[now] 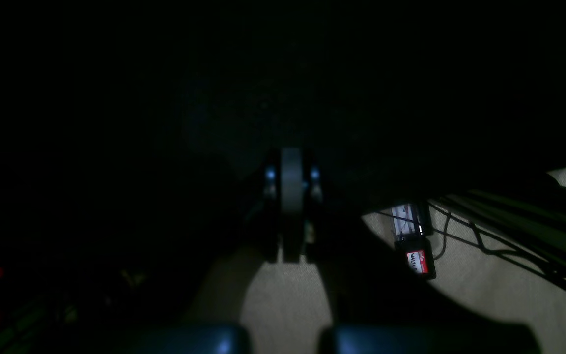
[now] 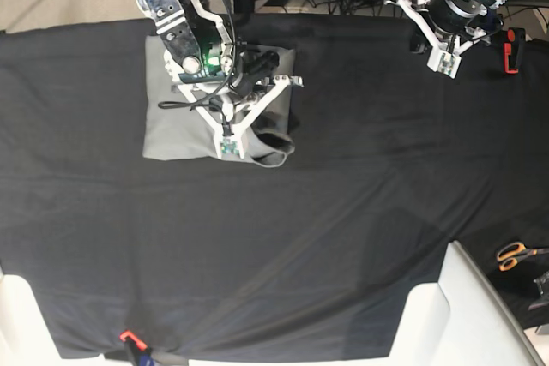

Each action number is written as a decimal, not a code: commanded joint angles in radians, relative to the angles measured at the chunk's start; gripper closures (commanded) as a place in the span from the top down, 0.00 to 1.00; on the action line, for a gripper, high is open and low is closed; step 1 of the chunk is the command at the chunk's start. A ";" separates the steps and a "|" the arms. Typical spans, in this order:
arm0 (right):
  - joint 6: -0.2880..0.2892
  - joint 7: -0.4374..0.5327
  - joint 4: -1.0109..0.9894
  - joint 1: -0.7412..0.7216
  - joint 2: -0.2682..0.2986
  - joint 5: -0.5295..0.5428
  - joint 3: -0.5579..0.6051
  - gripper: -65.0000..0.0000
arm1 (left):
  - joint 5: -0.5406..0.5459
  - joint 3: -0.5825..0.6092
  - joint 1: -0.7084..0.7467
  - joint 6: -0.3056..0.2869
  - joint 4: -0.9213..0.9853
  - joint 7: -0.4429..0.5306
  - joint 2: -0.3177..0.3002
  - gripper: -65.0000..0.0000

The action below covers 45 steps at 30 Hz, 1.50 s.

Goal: Fold the T-shirt properly
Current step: 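Grasp the shirt end with the right gripper and fold it over the stack, then press and square the folded shirt with both grippers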

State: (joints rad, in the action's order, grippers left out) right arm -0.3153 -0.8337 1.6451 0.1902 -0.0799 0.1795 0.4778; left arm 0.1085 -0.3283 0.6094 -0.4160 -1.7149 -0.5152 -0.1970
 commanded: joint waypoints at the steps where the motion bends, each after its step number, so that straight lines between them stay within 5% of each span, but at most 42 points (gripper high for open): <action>1: 0.003 0.017 0.014 -0.011 -0.011 0.007 0.002 0.01 | 0.006 -0.007 0.007 0.004 -0.018 0.016 -0.009 0.00; 10: 0.003 0.011 0.014 -0.028 -0.014 0.007 0.002 0.01 | 0.013 -0.065 0.004 0.002 -0.014 0.016 -0.008 0.00; 16: 0.003 0.007 0.014 -0.027 -0.016 0.007 0.002 0.01 | 0.176 -0.167 0.005 0.002 -0.012 0.016 -0.035 0.00; 23: 0.003 0.015 0.014 -0.027 -0.018 0.007 0.002 0.03 | 0.181 -0.171 0.005 0.002 -0.012 0.016 -0.037 0.00; 25: 0.003 0.015 0.014 -0.027 -0.018 0.007 0.003 0.08 | 0.181 -0.170 0.004 0.002 -0.012 0.016 -0.037 0.00; 28: 0.006 0.007 0.014 -0.028 -0.018 0.021 0.008 0.33 | 0.181 -0.168 0.000 0.002 -0.009 0.016 -0.038 0.00; 31: 0.008 0.007 0.014 -0.045 -0.008 0.131 0.009 0.58 | 0.181 -0.174 -0.004 0.002 0.029 0.016 -0.040 0.00; 33: 0.008 -0.003 0.014 -0.067 0.012 0.202 0.006 0.64 | 0.181 -0.174 -0.012 0.002 0.051 0.016 -0.042 0.00; 41: 0.008 -0.082 0.014 -0.189 0.091 0.670 0.003 0.66 | 0.181 -0.176 -0.053 0.002 0.111 0.028 -0.097 0.00; 45: 0.008 -0.085 0.063 -0.231 0.179 0.777 0.005 0.65 | 0.188 -0.176 -0.055 0.002 0.103 0.028 -0.109 0.00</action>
State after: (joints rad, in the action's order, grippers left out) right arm -0.3126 -0.9257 1.6875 -0.0257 0.1020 0.9405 0.4900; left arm 0.2928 -0.4961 0.5491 -0.4191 -1.5951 -0.5045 -0.2913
